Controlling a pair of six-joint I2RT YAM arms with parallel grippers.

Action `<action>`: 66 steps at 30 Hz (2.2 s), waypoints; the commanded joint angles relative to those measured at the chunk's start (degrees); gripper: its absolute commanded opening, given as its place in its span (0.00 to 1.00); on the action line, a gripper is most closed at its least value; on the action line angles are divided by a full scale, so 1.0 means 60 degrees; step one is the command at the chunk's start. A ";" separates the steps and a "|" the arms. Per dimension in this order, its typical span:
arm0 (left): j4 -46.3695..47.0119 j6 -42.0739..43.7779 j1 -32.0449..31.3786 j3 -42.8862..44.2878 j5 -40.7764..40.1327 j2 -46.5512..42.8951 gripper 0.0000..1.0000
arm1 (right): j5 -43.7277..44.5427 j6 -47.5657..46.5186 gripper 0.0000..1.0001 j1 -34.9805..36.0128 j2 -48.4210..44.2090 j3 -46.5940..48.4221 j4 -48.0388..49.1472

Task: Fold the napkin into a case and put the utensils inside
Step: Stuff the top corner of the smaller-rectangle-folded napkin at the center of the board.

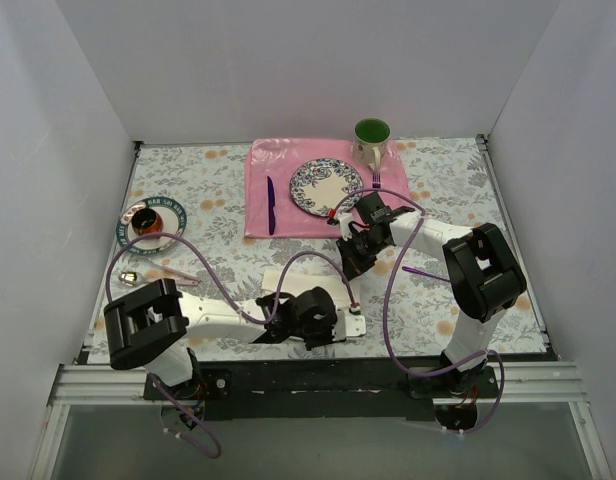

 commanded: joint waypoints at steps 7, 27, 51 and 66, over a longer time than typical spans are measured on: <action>-0.0536 0.0095 0.0646 0.0185 0.0671 0.0544 0.00 | -0.0196 -0.0019 0.01 -0.0045 0.0085 -0.0042 0.0142; -0.1488 -0.2291 0.3194 0.1913 0.3233 0.0250 0.00 | -0.0225 -0.0034 0.01 -0.0045 0.0129 0.0120 0.0069; -0.2528 -0.5134 0.5407 0.3525 0.4832 0.3180 0.00 | -0.0372 0.0171 0.01 -0.0132 -0.0442 -0.0055 0.0288; -0.2777 -0.5793 0.5744 0.3569 0.5110 0.3487 0.00 | -0.0635 0.0303 0.01 -0.0264 -0.0925 -0.0290 0.0581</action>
